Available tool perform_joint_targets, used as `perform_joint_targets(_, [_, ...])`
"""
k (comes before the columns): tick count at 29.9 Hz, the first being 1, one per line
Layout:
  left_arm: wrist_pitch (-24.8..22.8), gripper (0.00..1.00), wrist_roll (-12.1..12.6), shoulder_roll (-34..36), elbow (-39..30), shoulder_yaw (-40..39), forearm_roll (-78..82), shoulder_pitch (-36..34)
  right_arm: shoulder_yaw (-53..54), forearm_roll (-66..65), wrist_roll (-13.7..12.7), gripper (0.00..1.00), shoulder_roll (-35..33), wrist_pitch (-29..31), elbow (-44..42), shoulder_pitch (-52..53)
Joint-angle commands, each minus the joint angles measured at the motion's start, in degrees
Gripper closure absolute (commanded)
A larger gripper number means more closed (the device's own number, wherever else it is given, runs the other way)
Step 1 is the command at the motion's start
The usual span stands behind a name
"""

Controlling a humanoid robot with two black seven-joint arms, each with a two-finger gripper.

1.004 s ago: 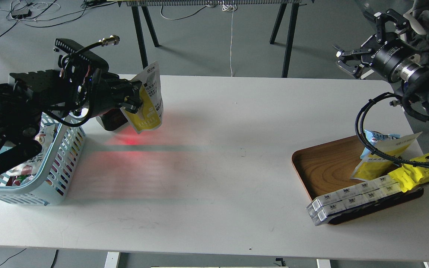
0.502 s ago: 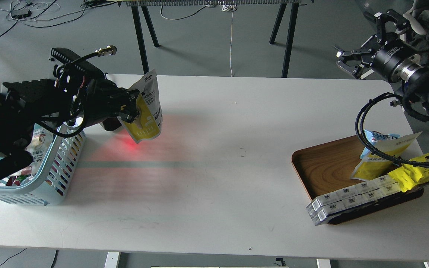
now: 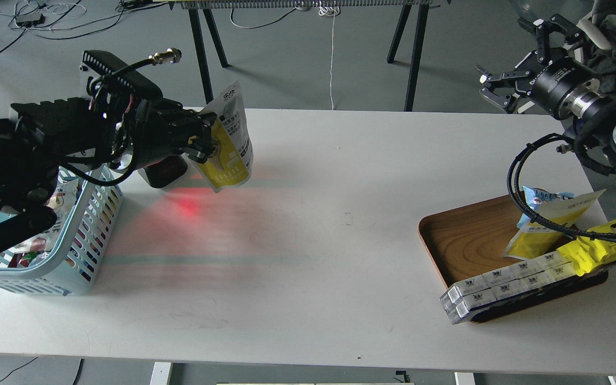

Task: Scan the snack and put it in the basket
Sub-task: 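Swing the packet over the blue basket and release it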

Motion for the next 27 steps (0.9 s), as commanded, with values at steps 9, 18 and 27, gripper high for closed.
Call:
perform_joint_targets(9, [0.0,1.0,-6.09,6.92,1.68,-12.87,-2.02,-6.19,0.0,0.0,-0.03,0.04,0.0,0.0,0.0,0.03])
perform_joint_targets(18, [0.0,1.0,-19.27,22.03,8.0,-15.97,-1.93,-5.93,0.09,0.0,0.06,0.04,0.26,0.0,0.0,0.11])
perform_joint_targets(27, [0.0,1.0,-26.48,33.47,10.91,-5.7,-2.2,-4.52,0.0,0.0,0.06,0.04,1.05,0.0,0.0,0.73])
